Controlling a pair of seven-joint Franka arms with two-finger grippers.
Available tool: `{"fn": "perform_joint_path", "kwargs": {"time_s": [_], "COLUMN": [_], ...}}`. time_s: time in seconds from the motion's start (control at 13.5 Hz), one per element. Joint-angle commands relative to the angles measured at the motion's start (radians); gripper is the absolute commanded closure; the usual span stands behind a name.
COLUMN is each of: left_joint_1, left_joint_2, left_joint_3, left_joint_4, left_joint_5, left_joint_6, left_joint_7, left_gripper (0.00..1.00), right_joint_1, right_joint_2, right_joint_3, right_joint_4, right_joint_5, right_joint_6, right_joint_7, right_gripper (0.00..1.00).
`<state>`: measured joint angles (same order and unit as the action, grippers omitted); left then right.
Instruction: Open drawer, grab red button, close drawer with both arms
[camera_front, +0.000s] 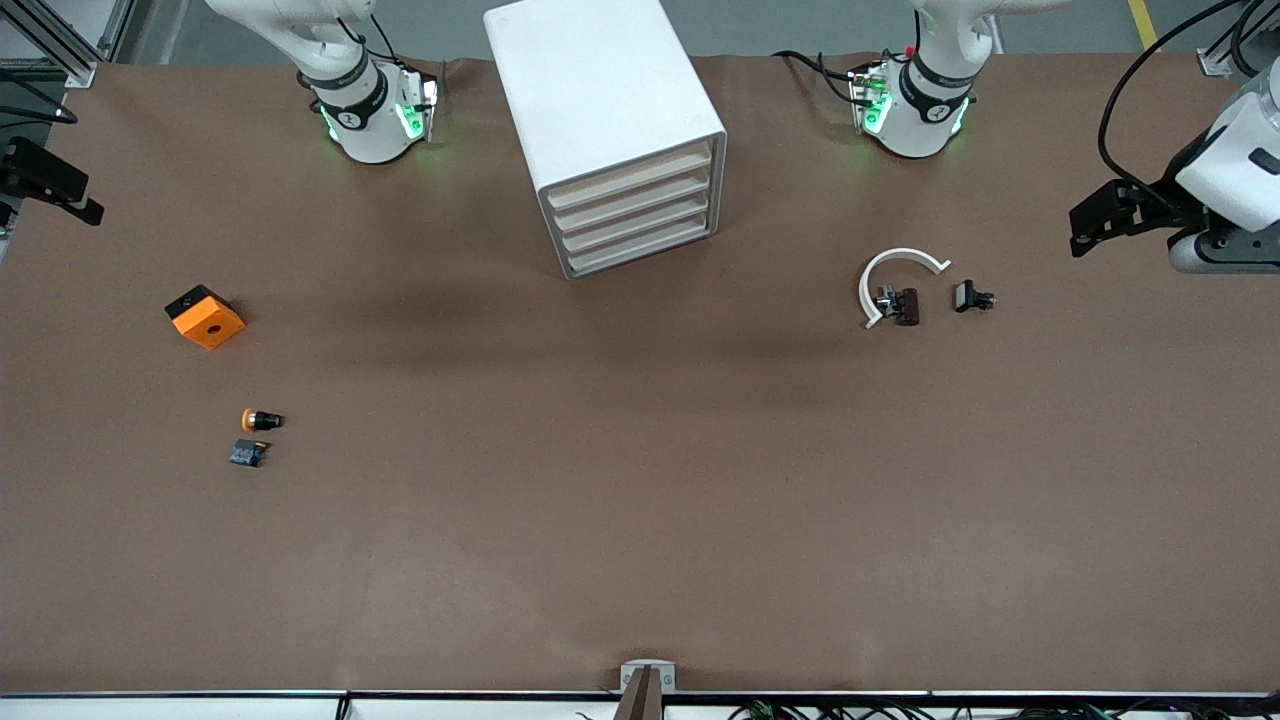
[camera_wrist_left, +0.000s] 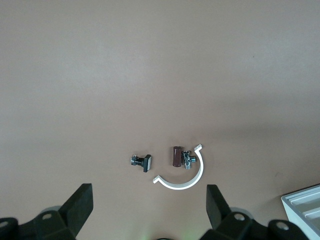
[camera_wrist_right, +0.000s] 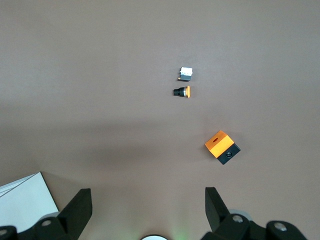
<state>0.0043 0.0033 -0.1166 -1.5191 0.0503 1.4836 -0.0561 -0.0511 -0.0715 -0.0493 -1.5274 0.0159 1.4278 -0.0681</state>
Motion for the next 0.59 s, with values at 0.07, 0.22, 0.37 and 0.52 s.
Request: {"fn": "perform_joint_path", "kwargs": {"time_s": [0.07, 0.22, 0.37, 0.52], "left_joint_1": [0.011, 0.013, 0.011, 0.011], "left_joint_2": [0.007, 0.007, 0.014, 0.029], "left_joint_3": [-0.011, -0.008, -0.006, -0.006], "left_joint_4": [0.024, 0.022, 0.017, 0.011], "left_joint_5": [-0.012, -0.024, -0.021, -0.021], "left_joint_6": [-0.02, -0.02, -0.02, -0.022], "left_joint_7": [0.015, 0.009, 0.004, 0.004], "left_gripper": [0.0, 0.0, 0.0, 0.0], "right_joint_1": [0.0, 0.011, 0.008, 0.007], "right_joint_2": [-0.027, -0.027, -0.028, -0.028], "right_joint_3": [0.025, 0.034, 0.032, 0.031], "right_joint_4": [-0.034, -0.033, -0.034, -0.036], "right_joint_5": [-0.001, -0.001, -0.001, -0.001], "right_joint_6": [0.01, 0.011, 0.008, 0.008], "right_joint_7": [-0.015, -0.015, -0.015, -0.015], "right_gripper": [0.0, 0.0, 0.0, 0.0]}}
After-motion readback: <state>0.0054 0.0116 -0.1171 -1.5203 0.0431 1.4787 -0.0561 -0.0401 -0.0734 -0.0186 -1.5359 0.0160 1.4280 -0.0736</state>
